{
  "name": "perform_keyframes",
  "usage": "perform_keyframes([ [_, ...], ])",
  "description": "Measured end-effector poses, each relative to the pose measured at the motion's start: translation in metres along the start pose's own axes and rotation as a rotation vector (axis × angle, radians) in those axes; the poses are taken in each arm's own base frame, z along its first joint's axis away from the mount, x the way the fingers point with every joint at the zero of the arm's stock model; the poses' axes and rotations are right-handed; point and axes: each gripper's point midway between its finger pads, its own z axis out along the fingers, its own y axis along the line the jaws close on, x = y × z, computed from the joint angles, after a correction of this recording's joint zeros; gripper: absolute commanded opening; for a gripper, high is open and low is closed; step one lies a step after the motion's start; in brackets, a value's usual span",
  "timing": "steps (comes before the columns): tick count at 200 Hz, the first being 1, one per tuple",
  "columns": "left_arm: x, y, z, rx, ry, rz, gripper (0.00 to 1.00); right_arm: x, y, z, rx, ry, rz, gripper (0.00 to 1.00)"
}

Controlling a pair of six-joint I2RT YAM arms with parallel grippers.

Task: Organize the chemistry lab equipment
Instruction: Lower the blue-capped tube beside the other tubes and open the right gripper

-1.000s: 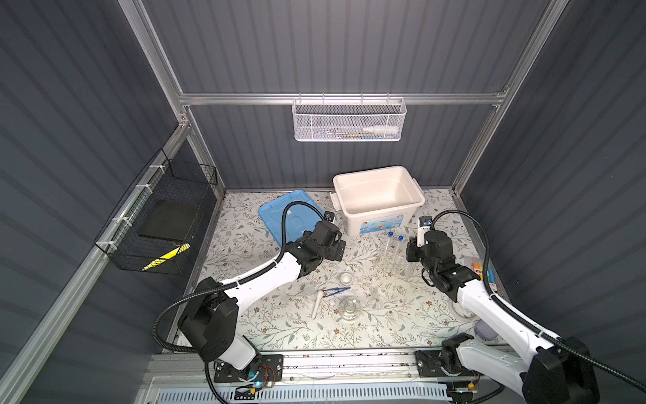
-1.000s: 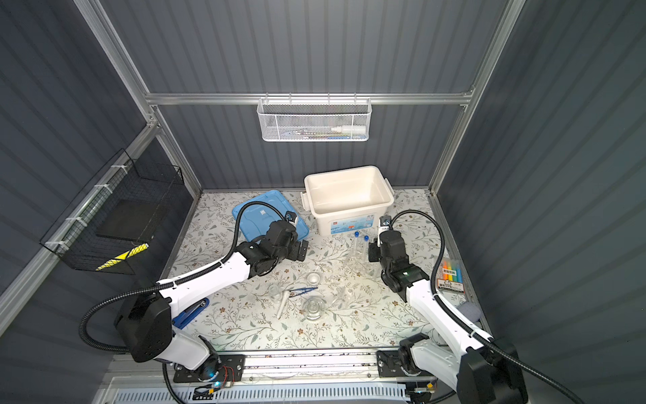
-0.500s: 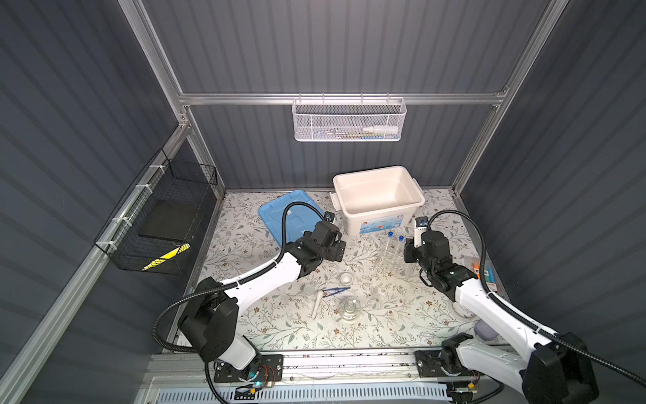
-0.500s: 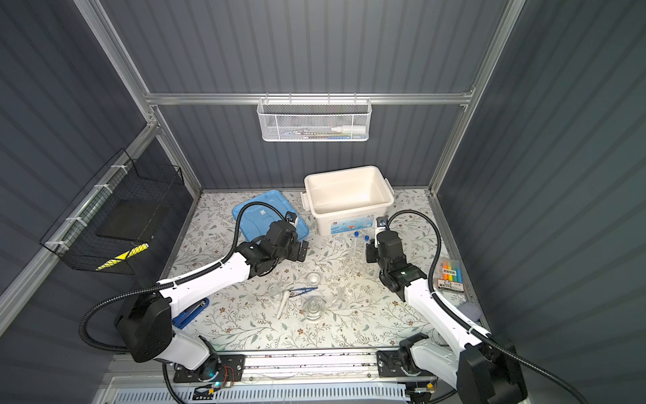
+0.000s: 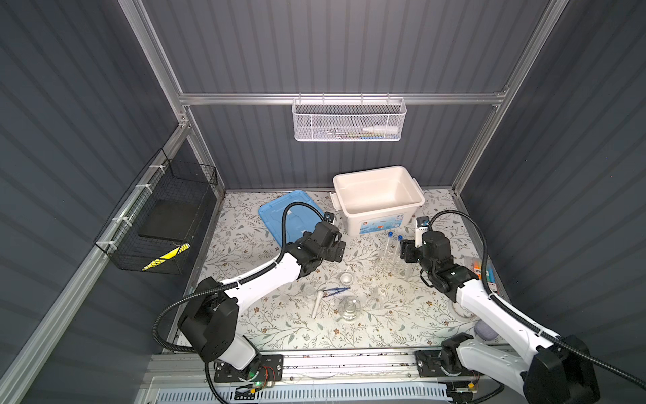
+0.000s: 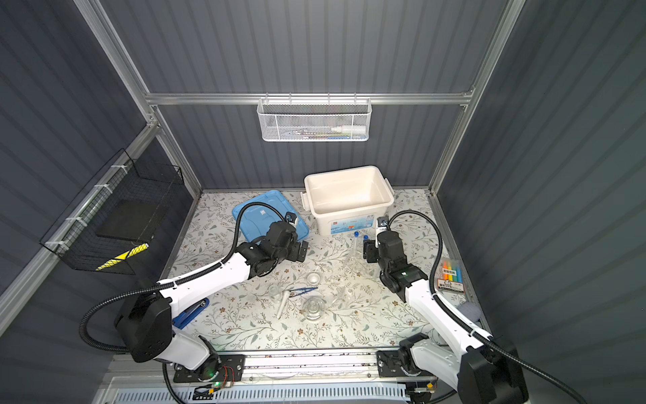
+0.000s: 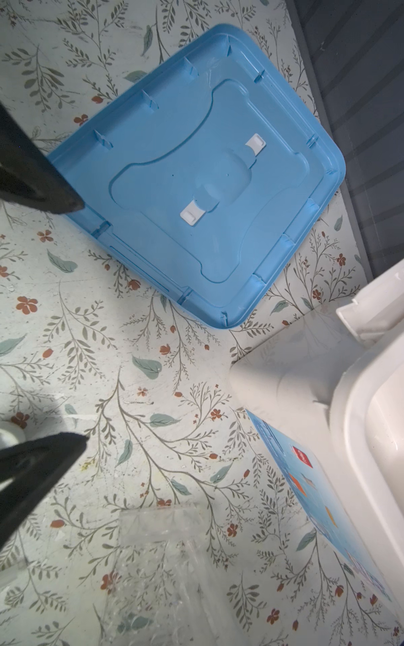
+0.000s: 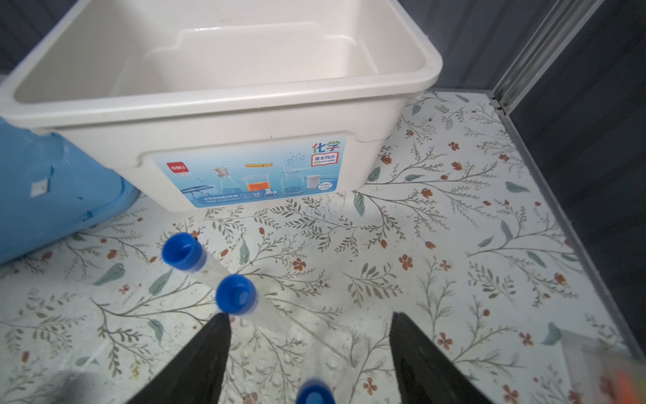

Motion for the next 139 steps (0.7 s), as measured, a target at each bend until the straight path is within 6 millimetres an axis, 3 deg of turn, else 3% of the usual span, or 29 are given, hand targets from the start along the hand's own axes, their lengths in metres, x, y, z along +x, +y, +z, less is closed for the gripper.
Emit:
perform_keyframes([
  [11,0.005,0.003,0.0,-0.009,0.007,0.003,1.0,-0.002,-0.002,-0.002,0.001,-0.008,0.004,0.99],
  [80,0.014,0.017,-0.011,-0.066,0.027,-0.002,1.0,-0.014,-0.007,-0.014,0.004,-0.046,0.013,0.99],
  [139,0.019,0.032,-0.014,-0.111,0.033,-0.026,1.0,-0.041,0.0,-0.044,-0.058,-0.092,-0.015,0.99],
])
